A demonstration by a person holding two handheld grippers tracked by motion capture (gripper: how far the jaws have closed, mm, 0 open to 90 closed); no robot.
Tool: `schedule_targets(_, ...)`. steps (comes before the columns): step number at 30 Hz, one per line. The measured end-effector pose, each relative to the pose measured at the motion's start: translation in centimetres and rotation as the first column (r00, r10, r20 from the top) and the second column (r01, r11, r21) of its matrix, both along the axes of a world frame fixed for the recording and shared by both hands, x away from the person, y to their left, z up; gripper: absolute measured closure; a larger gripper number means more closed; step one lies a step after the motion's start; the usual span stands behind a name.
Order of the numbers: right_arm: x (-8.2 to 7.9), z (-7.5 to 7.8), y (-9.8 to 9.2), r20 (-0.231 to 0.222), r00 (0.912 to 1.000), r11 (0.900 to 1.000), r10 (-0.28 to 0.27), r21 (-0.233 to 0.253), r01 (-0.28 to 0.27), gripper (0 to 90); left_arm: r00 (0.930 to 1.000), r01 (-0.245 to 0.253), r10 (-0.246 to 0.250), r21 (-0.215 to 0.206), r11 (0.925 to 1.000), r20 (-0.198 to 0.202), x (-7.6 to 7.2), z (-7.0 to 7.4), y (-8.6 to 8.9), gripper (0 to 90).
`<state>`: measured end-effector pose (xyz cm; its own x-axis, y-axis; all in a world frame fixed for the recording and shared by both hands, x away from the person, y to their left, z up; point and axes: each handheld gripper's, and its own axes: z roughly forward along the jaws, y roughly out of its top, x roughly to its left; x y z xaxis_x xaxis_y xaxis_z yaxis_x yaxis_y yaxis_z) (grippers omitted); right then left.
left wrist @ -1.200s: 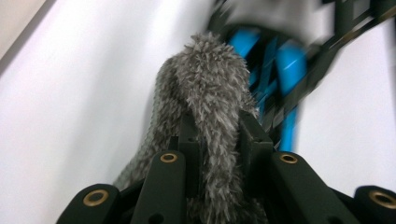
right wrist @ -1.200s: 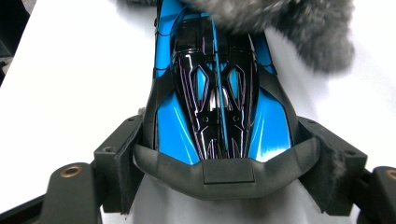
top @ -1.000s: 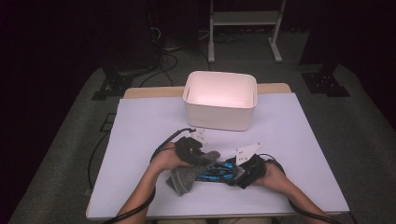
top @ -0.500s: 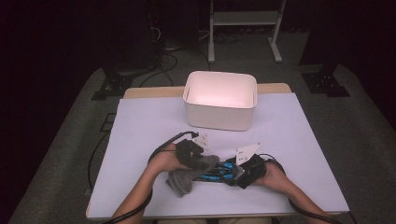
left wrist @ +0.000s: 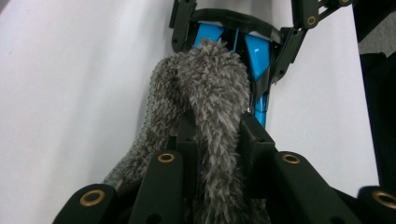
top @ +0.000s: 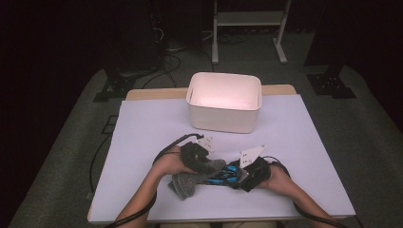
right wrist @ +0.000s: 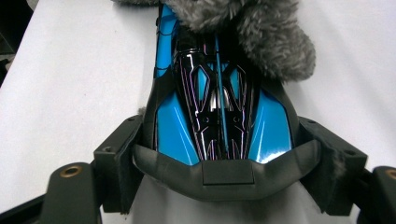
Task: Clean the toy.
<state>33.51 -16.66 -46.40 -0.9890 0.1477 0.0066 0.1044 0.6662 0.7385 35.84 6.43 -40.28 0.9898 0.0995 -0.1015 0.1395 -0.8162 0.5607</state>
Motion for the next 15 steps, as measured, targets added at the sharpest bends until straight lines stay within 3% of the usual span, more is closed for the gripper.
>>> schedule_targets(5, 0.1, 0.1, 0.0, 0.003, 1.0000, 1.000, 0.008, -0.015, -0.008, 22.8, 0.9999, -0.016, 0.016, 0.039, 0.9991, -0.003, -0.2, -0.3, 1.0, 72.6)
schedule_targets(9, 0.1, 0.2, 0.1, 0.002, 1.0000, 1.000, 0.006, -0.026, -0.006, 22.6, 0.9984, -0.049, 0.046, 0.120, 0.9916, 0.032, -0.5, -0.4, 2.6, 72.4)
schedule_targets(11, 0.1, 0.2, 0.2, 0.001, 1.0000, 1.000, 0.005, -0.027, -0.005, 22.5, 0.9985, -0.051, 0.048, 0.113, 0.9922, 0.028, -0.5, -0.4, 2.8, 72.4)
schedule_targets(13, 0.1, 0.2, 0.2, -0.001, 1.0000, 1.000, 0.004, -0.027, -0.004, 22.2, 0.9989, -0.044, 0.044, 0.035, 0.9984, -0.012, -0.3, -0.4, 2.8, 72.4)
schedule_targets(14, 0.1, 0.2, 0.2, -0.001, 1.0000, 1.000, 0.004, -0.027, -0.004, 22.2, 0.9989, -0.044, 0.044, 0.035, 0.9984, -0.012, -0.3, -0.4, 2.8, 72.4)
schedule_targets(15, 0.1, 0.2, 0.2, -0.006, 1.0000, 1.000, 0.003, -0.028, -0.003, 22.1, 0.9992, -0.033, 0.033, 0.009, 0.9994, -0.022, -0.3, -0.3, 2.6, 72.4)
